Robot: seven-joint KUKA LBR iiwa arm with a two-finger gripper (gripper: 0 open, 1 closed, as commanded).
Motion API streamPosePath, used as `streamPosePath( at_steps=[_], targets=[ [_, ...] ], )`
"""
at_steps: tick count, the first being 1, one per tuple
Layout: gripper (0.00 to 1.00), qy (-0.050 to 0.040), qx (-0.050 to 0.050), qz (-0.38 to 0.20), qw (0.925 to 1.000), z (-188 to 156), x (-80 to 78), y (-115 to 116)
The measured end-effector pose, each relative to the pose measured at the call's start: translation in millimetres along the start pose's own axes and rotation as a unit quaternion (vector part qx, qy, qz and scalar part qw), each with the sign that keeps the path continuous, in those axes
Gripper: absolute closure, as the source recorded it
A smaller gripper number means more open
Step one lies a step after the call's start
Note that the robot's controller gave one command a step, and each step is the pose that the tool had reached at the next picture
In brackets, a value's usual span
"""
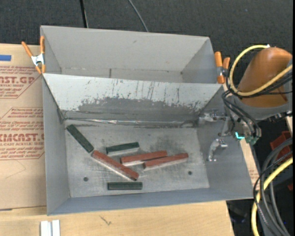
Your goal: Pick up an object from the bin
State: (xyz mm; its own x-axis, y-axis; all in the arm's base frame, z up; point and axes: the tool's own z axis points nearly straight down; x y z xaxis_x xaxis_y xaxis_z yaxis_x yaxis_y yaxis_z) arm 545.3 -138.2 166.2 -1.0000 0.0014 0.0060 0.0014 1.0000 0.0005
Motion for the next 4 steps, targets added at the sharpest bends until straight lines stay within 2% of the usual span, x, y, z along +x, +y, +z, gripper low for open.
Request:
streamPosePath(
  at_steps=[1, 2, 3, 4],
  targets=[
    [0.0, -0.0039, 0.001, -0.001, 1.0, -4.6, -1.9, 0.6],
    [1.0, -0.0005, 0.0, -0.02, 0.9998, 93.5, 39.4, 42.0],
    [1.0, -0.0007, 0.0, -0.02, 0.9998, 93.4, 39.3, 42.0],
    [1.0, -0.0035, 0.001, -0.014, 0.9999, -70.6, 44.9, 30.3]
  ],
)
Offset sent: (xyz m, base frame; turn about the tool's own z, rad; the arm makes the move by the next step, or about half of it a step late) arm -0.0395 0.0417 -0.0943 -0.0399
